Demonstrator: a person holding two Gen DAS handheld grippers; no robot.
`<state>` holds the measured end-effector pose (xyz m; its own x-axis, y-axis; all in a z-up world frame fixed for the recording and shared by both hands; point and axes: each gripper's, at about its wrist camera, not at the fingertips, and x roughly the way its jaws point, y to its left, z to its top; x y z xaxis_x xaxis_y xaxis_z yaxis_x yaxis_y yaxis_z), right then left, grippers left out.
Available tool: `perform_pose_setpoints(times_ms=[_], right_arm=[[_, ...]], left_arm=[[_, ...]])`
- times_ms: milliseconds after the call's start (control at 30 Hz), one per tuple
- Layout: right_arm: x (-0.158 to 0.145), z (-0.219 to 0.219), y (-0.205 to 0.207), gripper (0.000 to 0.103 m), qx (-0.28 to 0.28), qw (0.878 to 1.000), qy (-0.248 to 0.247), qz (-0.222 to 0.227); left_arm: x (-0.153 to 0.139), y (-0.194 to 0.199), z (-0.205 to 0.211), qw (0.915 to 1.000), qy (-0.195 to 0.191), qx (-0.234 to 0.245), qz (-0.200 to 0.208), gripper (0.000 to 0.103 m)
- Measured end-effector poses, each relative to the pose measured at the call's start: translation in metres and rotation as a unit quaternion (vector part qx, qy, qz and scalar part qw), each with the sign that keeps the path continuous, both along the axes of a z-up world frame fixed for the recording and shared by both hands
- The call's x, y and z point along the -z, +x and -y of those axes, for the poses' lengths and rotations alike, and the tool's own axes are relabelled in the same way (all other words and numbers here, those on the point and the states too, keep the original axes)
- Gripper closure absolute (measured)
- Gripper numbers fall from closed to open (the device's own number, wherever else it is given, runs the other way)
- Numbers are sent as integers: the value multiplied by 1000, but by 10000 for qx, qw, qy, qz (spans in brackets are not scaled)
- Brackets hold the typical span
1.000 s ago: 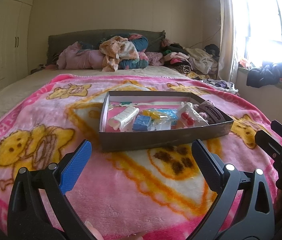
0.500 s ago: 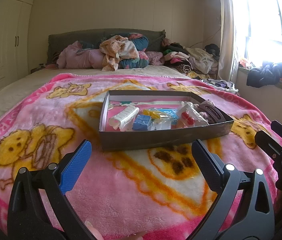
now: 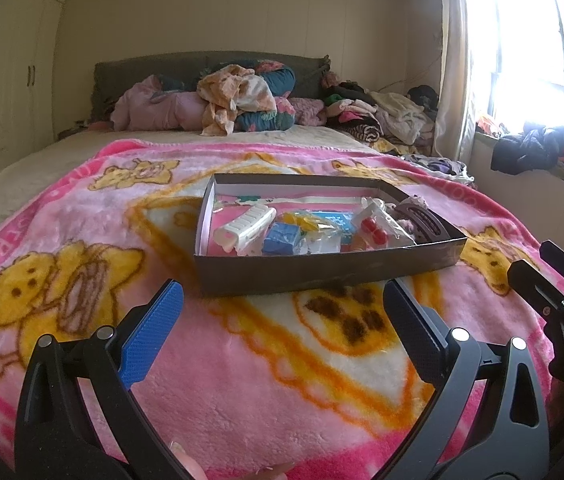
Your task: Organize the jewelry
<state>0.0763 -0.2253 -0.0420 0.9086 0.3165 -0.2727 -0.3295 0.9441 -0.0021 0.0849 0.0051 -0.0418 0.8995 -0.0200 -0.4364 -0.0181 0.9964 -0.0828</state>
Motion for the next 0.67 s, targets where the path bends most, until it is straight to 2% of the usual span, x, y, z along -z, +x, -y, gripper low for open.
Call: perform_pose_setpoints(times_ms=[267,433,533,600,667], right_arm=[[5,12,-2,6,123,9999,22,-118],[1,25,7,6,407,9987,221,-234],[1,51,33,6,876,9930,429,-669],[2,72,63,6,1432,9839,210,-1053],[4,98,98,6,2014,9679,-45,-1505]], left_arm=[[2,3,-1,9997,-25,-156,-174,12],[2,12,-10,9989,-17,-324,-336,12],[0,27,-33,9969,-89,-599,-505,12],[-4,43,-60,9936,-173,-922,-633,12],[-10,61,-89,9893,-143,-1279,-680,12]])
